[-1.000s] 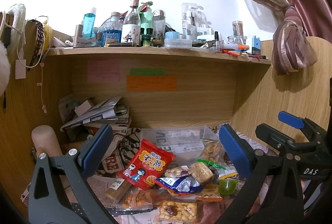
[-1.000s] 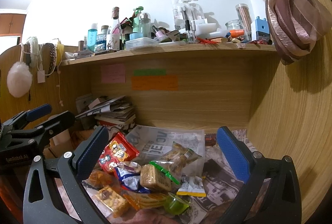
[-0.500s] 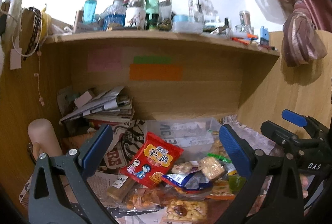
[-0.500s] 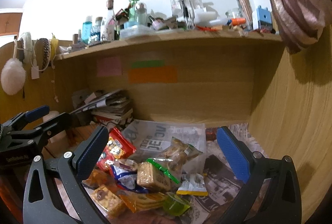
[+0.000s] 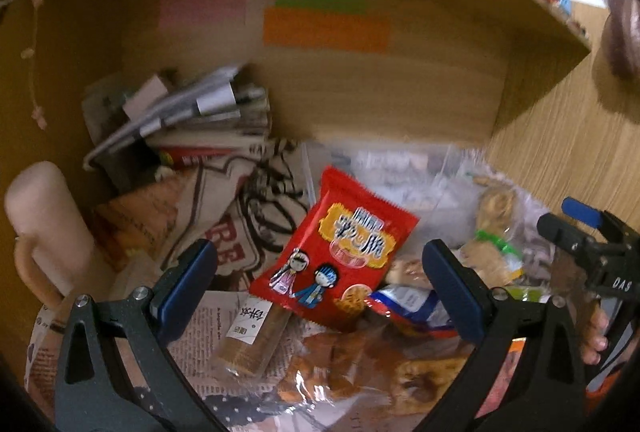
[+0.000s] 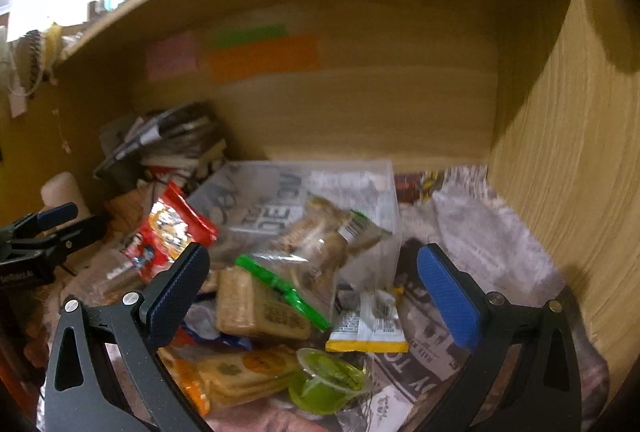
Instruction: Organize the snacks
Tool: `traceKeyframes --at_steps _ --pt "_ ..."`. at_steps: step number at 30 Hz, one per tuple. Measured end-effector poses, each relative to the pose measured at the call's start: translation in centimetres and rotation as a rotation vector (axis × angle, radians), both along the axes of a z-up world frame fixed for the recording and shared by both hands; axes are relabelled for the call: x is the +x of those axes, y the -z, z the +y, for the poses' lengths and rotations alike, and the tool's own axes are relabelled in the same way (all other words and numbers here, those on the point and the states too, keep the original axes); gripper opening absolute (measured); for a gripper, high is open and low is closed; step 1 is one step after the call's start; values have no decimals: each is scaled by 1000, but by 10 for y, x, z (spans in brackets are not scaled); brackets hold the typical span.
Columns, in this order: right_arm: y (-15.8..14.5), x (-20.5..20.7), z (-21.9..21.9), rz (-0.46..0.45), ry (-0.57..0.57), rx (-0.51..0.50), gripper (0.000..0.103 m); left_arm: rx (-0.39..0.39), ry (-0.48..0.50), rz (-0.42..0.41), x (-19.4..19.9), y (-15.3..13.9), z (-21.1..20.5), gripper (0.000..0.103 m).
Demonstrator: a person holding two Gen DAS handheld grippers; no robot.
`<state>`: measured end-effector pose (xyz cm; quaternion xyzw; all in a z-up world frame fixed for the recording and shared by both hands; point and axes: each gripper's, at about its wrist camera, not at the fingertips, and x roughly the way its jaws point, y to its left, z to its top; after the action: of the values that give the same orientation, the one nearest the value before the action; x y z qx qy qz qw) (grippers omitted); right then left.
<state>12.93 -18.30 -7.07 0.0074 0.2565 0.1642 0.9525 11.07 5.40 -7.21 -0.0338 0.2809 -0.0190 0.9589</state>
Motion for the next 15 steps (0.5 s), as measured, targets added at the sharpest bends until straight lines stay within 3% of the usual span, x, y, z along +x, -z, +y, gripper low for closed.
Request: traceKeyframes --at_steps 11,15 --pt "12 37 3 99 -7 7 103 50 99 210 58 38 -4 103" --pt "14 46 4 131 -25 18 100 79 128 246 66 41 -9 103"
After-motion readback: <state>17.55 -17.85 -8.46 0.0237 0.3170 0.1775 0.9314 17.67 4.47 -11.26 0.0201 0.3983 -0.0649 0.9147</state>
